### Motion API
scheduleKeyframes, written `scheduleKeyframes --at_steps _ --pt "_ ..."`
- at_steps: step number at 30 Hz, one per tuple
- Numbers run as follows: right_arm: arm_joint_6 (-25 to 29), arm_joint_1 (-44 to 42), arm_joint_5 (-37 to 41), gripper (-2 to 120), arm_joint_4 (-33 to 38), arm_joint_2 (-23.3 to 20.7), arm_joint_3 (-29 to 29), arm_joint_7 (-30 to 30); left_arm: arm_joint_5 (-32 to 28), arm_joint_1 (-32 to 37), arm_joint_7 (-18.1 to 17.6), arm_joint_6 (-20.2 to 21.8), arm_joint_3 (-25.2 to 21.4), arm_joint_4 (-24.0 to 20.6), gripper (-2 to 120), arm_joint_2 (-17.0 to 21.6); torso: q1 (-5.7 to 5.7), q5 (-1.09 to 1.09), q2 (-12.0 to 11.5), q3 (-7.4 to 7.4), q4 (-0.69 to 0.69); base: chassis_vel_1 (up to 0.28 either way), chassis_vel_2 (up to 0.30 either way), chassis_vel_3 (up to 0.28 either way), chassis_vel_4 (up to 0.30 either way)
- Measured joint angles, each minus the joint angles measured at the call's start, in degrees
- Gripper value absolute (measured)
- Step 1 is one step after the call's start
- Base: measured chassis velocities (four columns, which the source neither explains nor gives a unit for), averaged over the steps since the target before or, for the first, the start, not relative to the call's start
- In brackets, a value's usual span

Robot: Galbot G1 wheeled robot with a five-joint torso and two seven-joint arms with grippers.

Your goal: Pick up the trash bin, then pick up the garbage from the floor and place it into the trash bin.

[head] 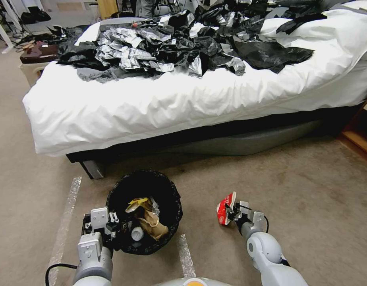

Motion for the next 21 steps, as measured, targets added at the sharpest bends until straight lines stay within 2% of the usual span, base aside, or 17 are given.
scheduleKeyframes --at_steps 2,4,15,19,21 --pt "0.47 -0.07 -0.26 2 0.23 -0.17 -0.05 0.06 0.0 0.1 0.0 -0.2 -0.07 -0.04 1 0.04 0.0 0.0 0.0 0.0 0.0 0.0 0.0 0.0 0.0" --pt "0.54 -0.07 -0.31 0 0.41 -0.3 -0.04 0.1 0.0 0.2 0.0 -0.29 -0.07 -0.09 1 0.04 0.0 0.0 0.0 0.0 0.0 0.0 0.0 0.0 0.0" --pt "1.73 -0.08 -0.75 0 0.79 -0.76 0.34 0.22 0.09 0.2 0.04 -0.39 0.13 -0.32 1 -0.02 0.0 0.0 0.0 0.0 0.0 0.0 0.0 0.0 0.0" --pt "3.86 -0.68 -1.31 0 2.41 -0.79 0.66 0.59 0.14 0.21 0.05 -0.38 0.17 -0.39 1 -0.02 0.0 0.0 0.0 0.0 0.0 0.0 0.0 0.0 0.0" --pt "8.23 -2.31 -2.14 0 7.02 -1.0 1.08 0.38 0.14 0.23 0.07 -0.39 0.16 -0.45 1 -0.01 0.0 0.01 0.0 0.0 0.0 0.0 0.0 0.0 0.0"
